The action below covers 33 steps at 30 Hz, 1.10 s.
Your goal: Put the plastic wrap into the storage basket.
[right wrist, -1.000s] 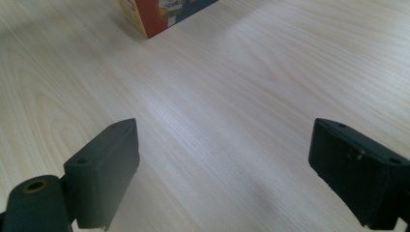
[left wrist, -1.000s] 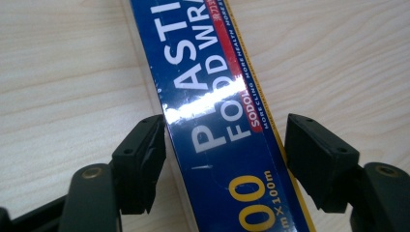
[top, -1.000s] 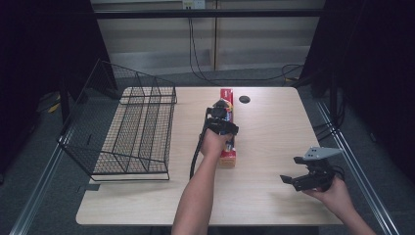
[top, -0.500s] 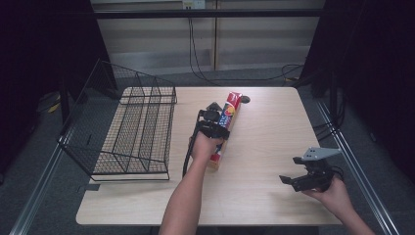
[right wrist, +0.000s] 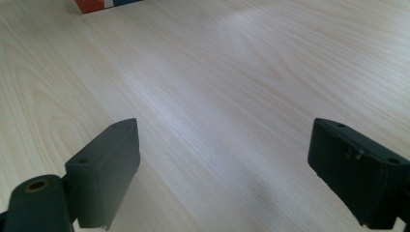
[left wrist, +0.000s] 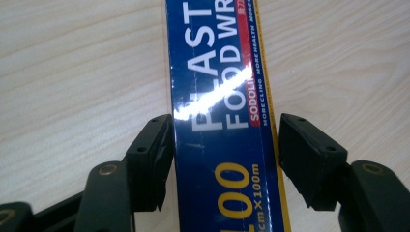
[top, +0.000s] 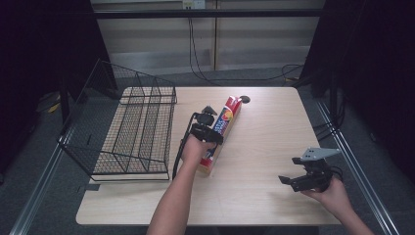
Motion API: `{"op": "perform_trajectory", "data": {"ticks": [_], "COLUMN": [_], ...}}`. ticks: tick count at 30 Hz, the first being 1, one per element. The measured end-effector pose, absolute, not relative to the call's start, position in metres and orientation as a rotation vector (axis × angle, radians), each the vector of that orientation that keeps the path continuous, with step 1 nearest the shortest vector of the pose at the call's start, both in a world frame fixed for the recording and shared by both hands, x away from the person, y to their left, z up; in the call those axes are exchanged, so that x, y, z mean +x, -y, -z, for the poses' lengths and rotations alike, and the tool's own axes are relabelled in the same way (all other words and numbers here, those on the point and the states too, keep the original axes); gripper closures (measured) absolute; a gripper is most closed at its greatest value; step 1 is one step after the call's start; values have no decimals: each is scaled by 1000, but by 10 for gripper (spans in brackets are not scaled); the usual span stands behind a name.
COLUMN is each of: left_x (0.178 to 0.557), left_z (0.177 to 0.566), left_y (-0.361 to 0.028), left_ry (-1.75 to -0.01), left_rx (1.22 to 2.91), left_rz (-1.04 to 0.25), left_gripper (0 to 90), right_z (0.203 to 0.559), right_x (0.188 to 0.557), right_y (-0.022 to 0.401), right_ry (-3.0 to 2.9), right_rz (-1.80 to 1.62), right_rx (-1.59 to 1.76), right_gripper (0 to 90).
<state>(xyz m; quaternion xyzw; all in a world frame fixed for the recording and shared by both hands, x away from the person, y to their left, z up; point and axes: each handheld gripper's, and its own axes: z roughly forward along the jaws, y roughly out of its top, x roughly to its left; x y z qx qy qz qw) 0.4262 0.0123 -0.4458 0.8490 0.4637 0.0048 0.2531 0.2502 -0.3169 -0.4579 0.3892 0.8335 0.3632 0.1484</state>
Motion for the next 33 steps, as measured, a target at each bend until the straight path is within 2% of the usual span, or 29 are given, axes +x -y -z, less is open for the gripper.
{"op": "perform_trajectory", "data": {"ticks": [4, 6, 14, 21, 30, 33], "left_x": [429, 435, 446, 458, 467, 468], "left_z": [449, 449, 444, 448, 454, 453], "left_y": [-12, -10, 1, 16, 19, 20], "left_ry": [-1256, -1300, -1311, -1361, -1396, -1377], "left_rx": [2287, 2260, 2279, 2290, 2302, 2332], "left_rz": [-7, -2, -44, -89, -76, -66], "left_gripper": [315, 334, 295, 207, 251, 306], "right_z": [459, 458, 459, 458, 458, 457], "right_x": [250, 250, 250, 250, 251, 250], "right_y": [317, 317, 318, 320, 321, 321], "right_ry": [-2399, -2399, -2401, -2388, -2389, -2386], "right_rz": [-1044, -1039, -1043, -1046, -1058, -1053], "right_rx": [1125, 1135, 1122, 1126, 1130, 1131], "right_gripper": [113, 113, 113, 114, 114, 114]}}
